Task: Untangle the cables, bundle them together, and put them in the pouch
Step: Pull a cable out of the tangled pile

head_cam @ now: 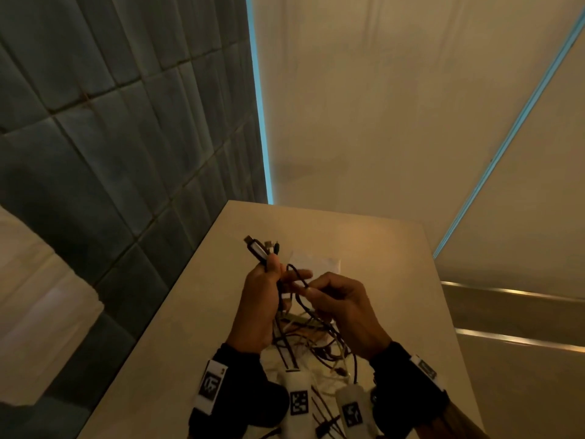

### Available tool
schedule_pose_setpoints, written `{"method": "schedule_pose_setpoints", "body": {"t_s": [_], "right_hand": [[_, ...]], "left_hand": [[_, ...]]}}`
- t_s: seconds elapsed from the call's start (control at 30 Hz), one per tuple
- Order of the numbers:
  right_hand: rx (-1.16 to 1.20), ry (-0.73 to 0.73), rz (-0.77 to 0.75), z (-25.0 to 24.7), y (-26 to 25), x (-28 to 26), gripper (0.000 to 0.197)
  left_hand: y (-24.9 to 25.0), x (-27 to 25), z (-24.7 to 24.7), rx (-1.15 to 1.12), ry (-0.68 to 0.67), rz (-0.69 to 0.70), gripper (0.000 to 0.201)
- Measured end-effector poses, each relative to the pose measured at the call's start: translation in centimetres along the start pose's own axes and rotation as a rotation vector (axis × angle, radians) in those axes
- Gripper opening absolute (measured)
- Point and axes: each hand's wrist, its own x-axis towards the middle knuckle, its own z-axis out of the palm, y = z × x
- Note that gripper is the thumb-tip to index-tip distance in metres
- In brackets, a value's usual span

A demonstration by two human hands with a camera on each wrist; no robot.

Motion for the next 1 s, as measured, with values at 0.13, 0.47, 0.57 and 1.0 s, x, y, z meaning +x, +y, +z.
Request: {"method": "schedule_pose_setpoints", "body": {"t_s": [0.13,0.47,0.57,1.0], "right_hand": [[-0.007,-0.076,0.085,0.1,-0.1,-0.1,0.013],[-0.139,-0.131,0.110,-2.3,4.5,-0.3,0.027],[-0.190,-0.140,0.136,-3.1,6.7,-0.8,0.034],[-0.357,-0.094,0.226,-4.3,13.6,-3.5,0.038]], "left_hand": [[0.4,-0.6,0.9,-0.274,-0.102,0.013,0.040],[1.2,-0.4,0.4,-0.431,-0.120,0.143,0.035],[1.7,-0.5,0.0,-0.438,-0.097,0.147,0.036],[3.3,-1.0,-2.0,-0.420,-0.034,0.219,0.037]]}}
